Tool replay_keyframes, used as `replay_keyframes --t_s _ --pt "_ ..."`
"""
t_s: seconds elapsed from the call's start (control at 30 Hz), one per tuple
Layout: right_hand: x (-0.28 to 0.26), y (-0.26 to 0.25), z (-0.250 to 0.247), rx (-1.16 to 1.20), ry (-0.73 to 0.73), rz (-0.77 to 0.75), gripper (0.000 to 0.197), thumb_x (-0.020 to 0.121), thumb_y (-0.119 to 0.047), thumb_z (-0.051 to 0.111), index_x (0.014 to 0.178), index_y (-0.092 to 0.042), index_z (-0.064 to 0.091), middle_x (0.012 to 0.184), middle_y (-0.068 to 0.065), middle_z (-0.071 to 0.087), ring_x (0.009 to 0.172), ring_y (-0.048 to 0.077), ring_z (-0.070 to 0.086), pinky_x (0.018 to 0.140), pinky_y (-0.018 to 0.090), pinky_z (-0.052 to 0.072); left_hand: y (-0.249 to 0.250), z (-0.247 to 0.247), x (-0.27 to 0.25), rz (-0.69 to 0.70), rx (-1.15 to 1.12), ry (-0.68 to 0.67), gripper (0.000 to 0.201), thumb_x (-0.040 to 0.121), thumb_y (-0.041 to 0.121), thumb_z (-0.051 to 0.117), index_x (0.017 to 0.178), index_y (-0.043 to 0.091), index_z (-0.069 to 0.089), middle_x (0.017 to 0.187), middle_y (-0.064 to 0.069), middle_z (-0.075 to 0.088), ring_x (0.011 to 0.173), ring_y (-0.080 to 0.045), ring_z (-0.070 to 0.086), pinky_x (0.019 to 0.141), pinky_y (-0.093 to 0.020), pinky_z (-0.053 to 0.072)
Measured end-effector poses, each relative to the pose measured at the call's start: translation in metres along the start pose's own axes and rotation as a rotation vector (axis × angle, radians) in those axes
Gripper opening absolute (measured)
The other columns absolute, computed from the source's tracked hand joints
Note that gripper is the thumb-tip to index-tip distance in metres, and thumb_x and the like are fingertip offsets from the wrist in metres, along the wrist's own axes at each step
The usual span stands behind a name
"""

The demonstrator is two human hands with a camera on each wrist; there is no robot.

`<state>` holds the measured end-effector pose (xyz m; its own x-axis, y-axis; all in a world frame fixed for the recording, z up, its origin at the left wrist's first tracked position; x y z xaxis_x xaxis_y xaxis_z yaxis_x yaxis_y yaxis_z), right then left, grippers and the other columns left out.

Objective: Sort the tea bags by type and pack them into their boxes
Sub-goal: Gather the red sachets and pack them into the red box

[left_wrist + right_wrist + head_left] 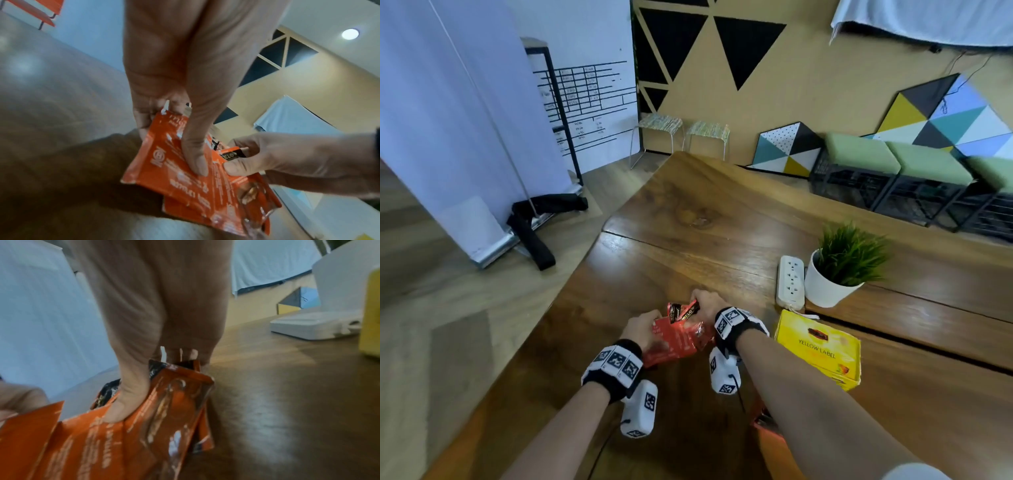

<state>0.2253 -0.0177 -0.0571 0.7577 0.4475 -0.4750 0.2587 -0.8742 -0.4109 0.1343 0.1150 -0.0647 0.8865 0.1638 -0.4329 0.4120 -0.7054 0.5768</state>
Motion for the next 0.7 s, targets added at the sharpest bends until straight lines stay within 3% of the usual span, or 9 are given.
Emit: replay_keyframes --t_s 0.07,0.13,0.23,0.33,0.4,0.5,0.63,0.7 --pt "-0.009 -0.002 -0.002 0.091 0.033 0.015 0.047 0.08 -0.021 0.071 0.119 -0.006 0.05 0.125 0.017 0.055 0.114 0.031 0.053 0.093 0.038 0.047 -0.008 -0.004 -0.005 0.008 -0.146 0.001 0.032 0.066 0.011 0.079 0.088 0.017 0.055 0.102 -0.01 0.068 0.1 -0.028 0.062 0.091 -0.039 0.05" --pt "-0.021 -0.003 -0.006 0.206 0.094 0.043 0.05 0.078 -0.021 0.073 0.121 -0.009 0.051 0.126 0.013 0.054 0.113 0.029 0.054 0.093 0.037 0.048 -0.014 -0.012 -0.014 -0.01 -0.381 -0.001 0.034 0.067 0.002 0.077 0.091 0.016 0.058 0.094 -0.012 0.067 0.095 -0.032 0.063 0.088 -0.044 0.052" --pt "-0.049 -0.005 -0.017 0.375 0.244 0.064 0.046 0.077 -0.024 0.075 0.117 -0.012 0.055 0.118 0.009 0.059 0.106 0.026 0.058 0.089 0.038 0.05 -0.008 -0.019 -0.036 0.008 -0.741 -0.055 0.042 0.075 -0.012 0.064 0.111 0.007 0.053 0.099 -0.016 0.062 0.087 -0.025 0.061 0.07 -0.033 0.055" --pt "-0.087 -0.011 -0.032 0.515 0.322 -0.007 0.037 0.078 -0.023 0.074 0.11 -0.011 0.06 0.108 0.01 0.065 0.098 0.027 0.064 0.08 0.041 0.055 0.008 -0.02 -0.055 0.057 -0.96 -0.139 0.038 0.076 -0.013 0.06 0.108 0.007 0.054 0.104 -0.017 0.063 0.093 -0.026 0.061 0.069 -0.033 0.057" --pt "-0.114 -0.01 -0.041 0.608 0.378 -0.066 0.028 0.078 -0.021 0.074 0.102 -0.013 0.062 0.101 0.009 0.067 0.093 0.027 0.066 0.077 0.041 0.055 0.02 -0.016 -0.062 0.063 -0.995 -0.164 0.036 0.076 -0.011 0.06 0.107 0.008 0.057 0.105 -0.016 0.064 0.098 -0.029 0.061 0.078 -0.04 0.053" --pt "-0.152 0.001 -0.05 0.746 0.488 -0.098 0.026 0.072 -0.022 0.078 0.09 -0.019 0.06 0.094 0.008 0.07 0.086 0.027 0.068 0.077 0.049 0.055 0.044 -0.008 -0.075 0.091 -0.989 -0.198 0.033 0.08 -0.009 0.058 0.108 0.008 0.056 0.103 -0.014 0.064 0.092 -0.025 0.061 0.072 -0.037 0.051" --pt "-0.188 0.008 -0.052 0.673 0.516 -0.087 0.037 0.073 -0.016 0.078 0.103 -0.013 0.056 0.101 0.009 0.066 0.085 0.027 0.067 0.063 0.043 0.059 0.077 0.002 -0.087 0.17 -0.966 -0.286 0.044 0.078 -0.006 0.062 0.119 0.007 0.051 0.106 -0.012 0.063 0.095 -0.024 0.062 0.08 -0.034 0.051" --pt "-0.202 0.011 -0.055 0.666 0.58 -0.101 0.034 0.074 -0.014 0.076 0.101 -0.014 0.055 0.1 0.006 0.067 0.083 0.024 0.067 0.065 0.041 0.059 0.087 0.008 -0.091 0.215 -1.008 -0.325 0.066 0.067 0.006 0.075 0.125 0.006 0.046 0.112 -0.014 0.063 0.1 -0.026 0.063 0.082 -0.035 0.053"
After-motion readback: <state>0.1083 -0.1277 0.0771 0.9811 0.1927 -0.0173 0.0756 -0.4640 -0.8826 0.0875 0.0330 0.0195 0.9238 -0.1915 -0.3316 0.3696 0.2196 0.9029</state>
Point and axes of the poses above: each hand's wrist, its own x-axis towards the middle knuckle, its own z-axis out of the palm, y = z × x, the point moved 5 cm from there along x, towards the middle knuckle
